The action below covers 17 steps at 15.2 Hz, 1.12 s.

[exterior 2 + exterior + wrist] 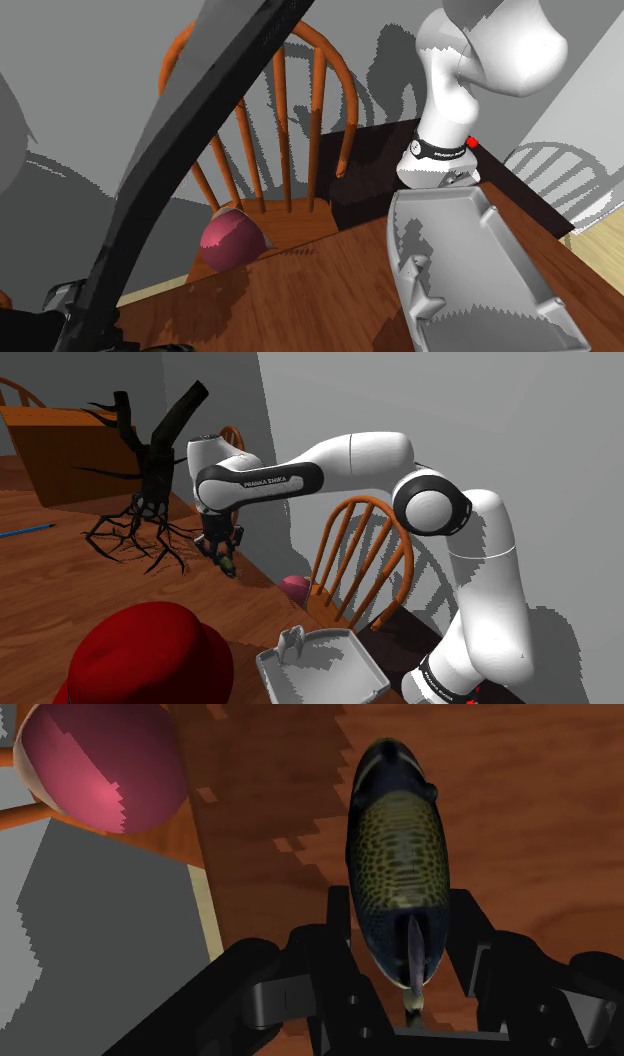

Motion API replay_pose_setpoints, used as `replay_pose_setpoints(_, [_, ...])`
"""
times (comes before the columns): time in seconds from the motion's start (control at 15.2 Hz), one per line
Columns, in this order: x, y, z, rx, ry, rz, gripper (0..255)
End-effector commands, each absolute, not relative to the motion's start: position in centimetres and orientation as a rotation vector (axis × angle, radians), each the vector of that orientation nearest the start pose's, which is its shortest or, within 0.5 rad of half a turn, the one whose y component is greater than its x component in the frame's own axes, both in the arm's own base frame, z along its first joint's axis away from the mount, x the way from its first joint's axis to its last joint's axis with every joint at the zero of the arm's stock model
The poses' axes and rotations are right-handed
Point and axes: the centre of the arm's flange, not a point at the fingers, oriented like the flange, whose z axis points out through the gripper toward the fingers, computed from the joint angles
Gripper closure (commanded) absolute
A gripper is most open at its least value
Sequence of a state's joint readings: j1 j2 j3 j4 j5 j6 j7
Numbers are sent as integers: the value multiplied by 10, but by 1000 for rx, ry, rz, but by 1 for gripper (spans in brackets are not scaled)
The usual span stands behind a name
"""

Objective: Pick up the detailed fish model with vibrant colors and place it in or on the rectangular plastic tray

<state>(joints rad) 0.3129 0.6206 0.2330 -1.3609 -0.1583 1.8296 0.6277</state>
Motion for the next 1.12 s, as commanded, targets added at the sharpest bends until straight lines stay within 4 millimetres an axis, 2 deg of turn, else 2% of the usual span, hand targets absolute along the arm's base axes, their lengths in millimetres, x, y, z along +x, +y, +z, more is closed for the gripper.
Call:
replay_pose_setpoints(0.0, [627, 327, 364, -3221, 103, 171, 255])
replay_pose_setpoints(1.06, [627, 327, 448, -3221, 103, 171, 255])
